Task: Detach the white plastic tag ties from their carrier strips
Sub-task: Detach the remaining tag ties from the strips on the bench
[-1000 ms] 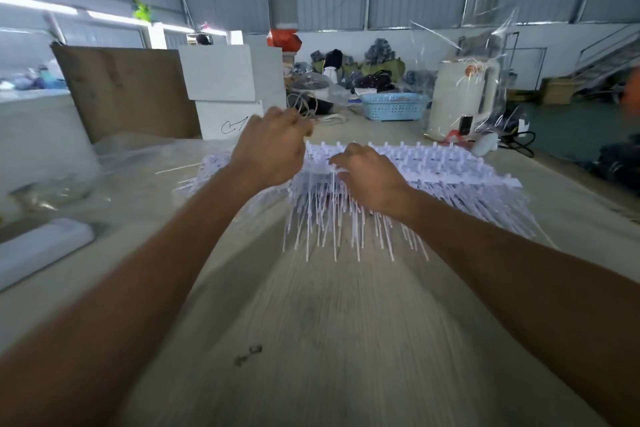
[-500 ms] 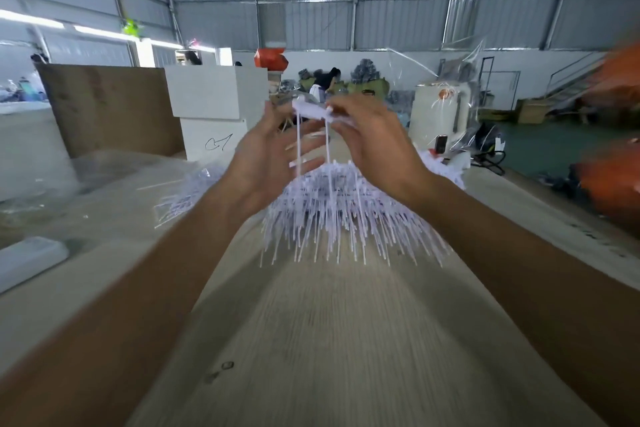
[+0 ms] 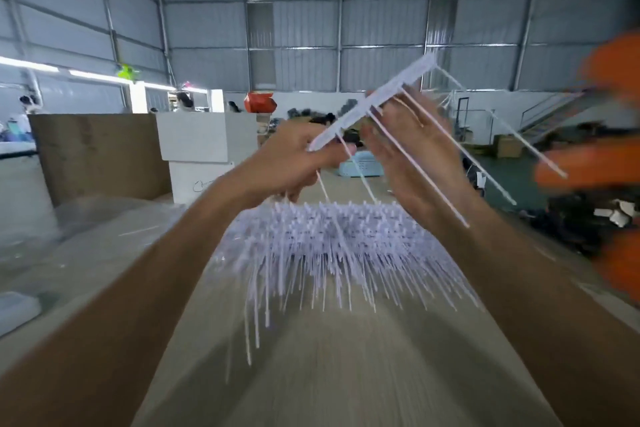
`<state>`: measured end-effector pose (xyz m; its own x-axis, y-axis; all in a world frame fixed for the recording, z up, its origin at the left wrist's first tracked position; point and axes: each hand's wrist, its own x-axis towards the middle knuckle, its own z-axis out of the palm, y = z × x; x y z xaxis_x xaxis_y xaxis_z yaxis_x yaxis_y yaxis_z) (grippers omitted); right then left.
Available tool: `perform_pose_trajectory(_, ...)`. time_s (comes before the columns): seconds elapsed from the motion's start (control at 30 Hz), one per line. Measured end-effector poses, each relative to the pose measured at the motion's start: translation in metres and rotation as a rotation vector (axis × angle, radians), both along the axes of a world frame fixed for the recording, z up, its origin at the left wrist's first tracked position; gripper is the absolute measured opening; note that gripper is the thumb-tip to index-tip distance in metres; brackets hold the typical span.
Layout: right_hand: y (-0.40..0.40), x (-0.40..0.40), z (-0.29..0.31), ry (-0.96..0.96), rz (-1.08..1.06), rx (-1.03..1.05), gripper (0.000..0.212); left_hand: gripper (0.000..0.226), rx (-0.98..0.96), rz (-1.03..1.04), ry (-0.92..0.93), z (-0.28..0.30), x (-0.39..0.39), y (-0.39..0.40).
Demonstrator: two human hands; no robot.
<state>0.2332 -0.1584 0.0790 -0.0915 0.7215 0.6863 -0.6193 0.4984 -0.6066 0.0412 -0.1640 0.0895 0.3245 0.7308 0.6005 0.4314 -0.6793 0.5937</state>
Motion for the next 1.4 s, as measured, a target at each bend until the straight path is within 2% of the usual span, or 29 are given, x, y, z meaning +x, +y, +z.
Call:
perform_pose_trajectory(0.07,0.009,0.029,-0.036,-0.21,0.045,-0.099,0.026,0.027,-0.217,0.012,0.333,-0.006,-0.015,-0.001)
perform_pose_trajectory(0.13,0.015,0.052,-0.076,-0.361,0.011,-0.313,0.029,0.045,-0.315,0.107,0.603,-0.029,-0.019,0.002)
perform_pose_trajectory(0.17,0.016,0.06,-0.095,-0.399,-0.026,-0.437,0.029,0.048,-0.306,0.166,0.698,-0.046,-0.018,0.006)
perform_pose_trajectory(0.23,0.02,0.075,-0.125,-0.425,-0.05,-0.619,0.029,0.034,-0.223,0.255,0.818,-0.081,-0.015,0.013)
perform_pose_trajectory(0.3,0.023,0.087,-0.136,-0.48,-0.019,-0.662,0.037,0.034,-0.164,0.303,0.86,-0.104,-0.011,0.018)
perform_pose_trajectory(0.33,0.023,0.091,-0.136,-0.545,-0.013,-0.635,0.039,0.033,-0.157,0.316,0.855,-0.109,-0.011,0.021)
perform_pose_trajectory(0.4,0.021,0.095,-0.132,-0.755,-0.066,-0.477,0.025,0.024,-0.221,0.253,0.78,-0.108,-0.009,0.021)
perform_pose_trajectory(0.47,0.017,0.093,-0.131,-0.894,-0.154,-0.318,0.011,0.026,-0.443,0.036,0.614,-0.099,-0.01,0.017)
perform_pose_trajectory(0.5,0.016,0.09,-0.132,-0.893,-0.188,-0.279,0.01,0.035,-0.536,-0.077,0.521,-0.093,-0.011,0.013)
perform_pose_trajectory(0.57,0.013,0.087,-0.136,-0.827,-0.206,-0.262,0.01,0.045,-0.539,-0.201,0.331,-0.09,-0.012,0.007)
perform_pose_trajectory(0.67,0.011,0.084,-0.142,-0.774,-0.21,-0.283,0.01,0.039,-0.397,-0.141,0.172,-0.098,0.003,0.002)
perform_pose_trajectory(0.73,0.006,0.076,-0.144,-0.74,-0.196,-0.301,0.01,0.025,-0.327,-0.028,0.124,-0.111,0.018,0.002)
perform_pose_trajectory(0.83,-0.003,0.061,-0.146,-0.659,-0.174,-0.317,0.009,0.015,-0.093,0.181,0.231,-0.134,0.037,0.003)
perform_pose_trajectory(0.93,-0.01,0.05,-0.148,-0.632,-0.175,-0.335,0.009,0.015,-0.002,0.222,0.279,-0.148,0.047,0.0)
perform_pose_trajectory(1.07,-0.019,0.052,-0.152,-0.69,-0.085,-0.375,0.008,0.034,-0.026,0.254,0.215,-0.152,0.051,-0.005)
perform_pose_trajectory(1.2,-0.027,0.053,-0.151,-0.82,-0.241,-0.159,0.009,0.04,-0.142,0.251,0.195,-0.152,0.054,-0.012)
perform_pose_trajectory(1.3,-0.031,0.053,-0.148,-0.939,-0.389,0.047,0.009,0.038,-0.276,0.2,0.039,-0.147,0.055,-0.017)
perform_pose_trajectory(1.4,-0.037,0.05,-0.147,-0.934,-0.412,0.088,0.006,0.035,-0.375,0.139,-0.142,-0.144,0.054,-0.019)
